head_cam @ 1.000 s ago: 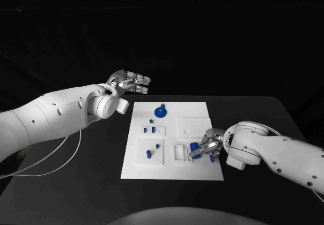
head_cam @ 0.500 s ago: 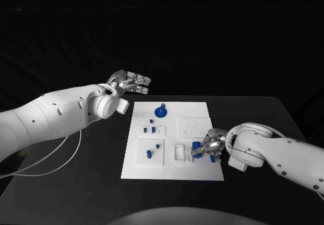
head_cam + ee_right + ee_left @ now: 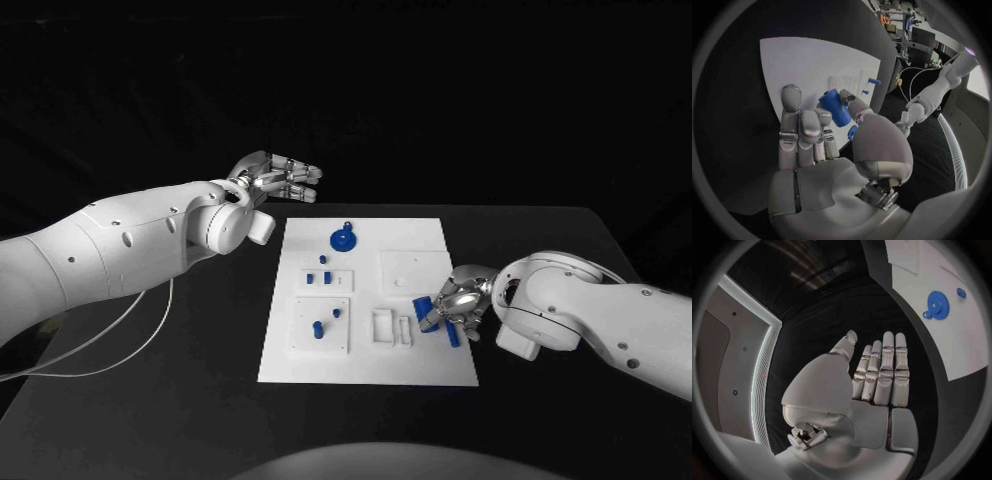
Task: Assemble the parts on the task board
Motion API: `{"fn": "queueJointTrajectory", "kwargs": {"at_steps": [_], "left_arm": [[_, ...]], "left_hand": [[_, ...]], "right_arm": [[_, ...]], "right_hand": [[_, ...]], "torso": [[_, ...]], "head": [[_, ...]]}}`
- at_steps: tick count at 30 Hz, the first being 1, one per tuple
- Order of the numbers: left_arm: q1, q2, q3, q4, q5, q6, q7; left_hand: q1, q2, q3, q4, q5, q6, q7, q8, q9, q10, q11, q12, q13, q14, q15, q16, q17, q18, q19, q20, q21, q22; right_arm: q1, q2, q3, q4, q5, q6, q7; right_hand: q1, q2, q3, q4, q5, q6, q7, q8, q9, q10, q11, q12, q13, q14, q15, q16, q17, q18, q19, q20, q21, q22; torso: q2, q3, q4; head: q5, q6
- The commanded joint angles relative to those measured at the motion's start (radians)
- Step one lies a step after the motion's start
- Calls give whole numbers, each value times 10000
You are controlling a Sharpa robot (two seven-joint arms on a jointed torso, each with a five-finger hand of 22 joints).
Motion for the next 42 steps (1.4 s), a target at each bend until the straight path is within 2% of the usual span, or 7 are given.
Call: {"fn": "queueJointTrajectory", "kwargs": {"at_steps": [1,12,14,20,26,32,42], "left_arm": [[-6,16,4,11,-4,152,-22],[-5,58,-1,-7,-13,194,-62],[-5,68,-1,-12,-14,201,-68],[-4,103,-3,-21,-20,251,-85],[-4,116,-8,-17,-22,322,-103],[-4,123,-12,-10,-24,367,-114],[-4,123,-15,-8,-29,395,-135]], "left_hand": [[-64,37,-22,31,29,-43,2,-11,6,-71,32,-27,13,-41,38,-36,10,-71,4,18,-42,-8],[-64,37,-22,31,29,-43,2,-11,6,-71,32,-27,13,-41,38,-36,10,-71,4,18,-42,-8],[-64,37,-22,31,29,-43,2,-11,6,-71,32,-27,13,-41,38,-36,10,-71,4,18,-42,-8],[-65,29,-22,38,20,-27,-1,-8,7,-81,34,-25,13,-45,40,-36,11,-70,1,21,-43,-18],[-96,16,-44,58,18,-35,1,-11,6,-102,42,-27,13,-54,47,-38,11,-71,-2,26,-46,-24],[-96,15,-49,61,20,-36,1,-11,5,-112,45,-26,14,-63,50,-40,9,-72,-8,29,-50,-27],[-96,15,-49,61,20,-36,1,-11,5,-112,45,-26,14,-63,50,-40,9,-72,-8,29,-50,-27]], "right_arm": [[50,-26,0,103,571,55,-417],[210,317,-83,32,1169,682,-599],[246,402,-154,17,1199,756,-608],[442,788,-550,-181,1012,931,-630],[549,1103,-774,-413,755,938,-642],[579,1381,-852,-677,587,788,-631],[588,1589,-878,-880,519,855,-615]], "right_hand": [[222,345,-14,-37,25,58,-4,81,12,-33,-70,-8,-2,19,-5,15,-11,17,383,14,27,13],[165,392,-286,26,-90,94,-22,84,-60,-65,-64,-63,-39,18,10,31,-6,6,371,29,-56,35],[163,399,-353,54,-88,110,-31,82,-73,-65,-67,-65,-44,14,9,30,-5,2,368,28,-73,42],[68,369,-588,228,-27,112,-42,81,-109,-85,-65,-120,-90,11,16,-1,-28,-8,372,32,-126,50],[-74,297,-794,503,-40,114,-53,80,-150,-79,-64,-142,-124,14,15,-3,-23,-9,379,31,-172,53],[-307,210,-904,970,-512,142,-73,80,-178,-49,-66,-135,-142,16,9,-1,-15,0,391,24,-175,67],[-326,-143,-836,1598,-831,183,-74,83,-175,-47,-58,-159,-183,13,5,-26,-19,9,392,24,-205,60]], "torso": [[6,0,8],[9,-16,3],[9,-9,5],[12,-3,21],[15,3,19],[18,10,6],[17,4,0]], "head": [[28,-10],[53,-83],[48,-97],[47,-109],[71,-116],[96,-119],[132,-138]]}}
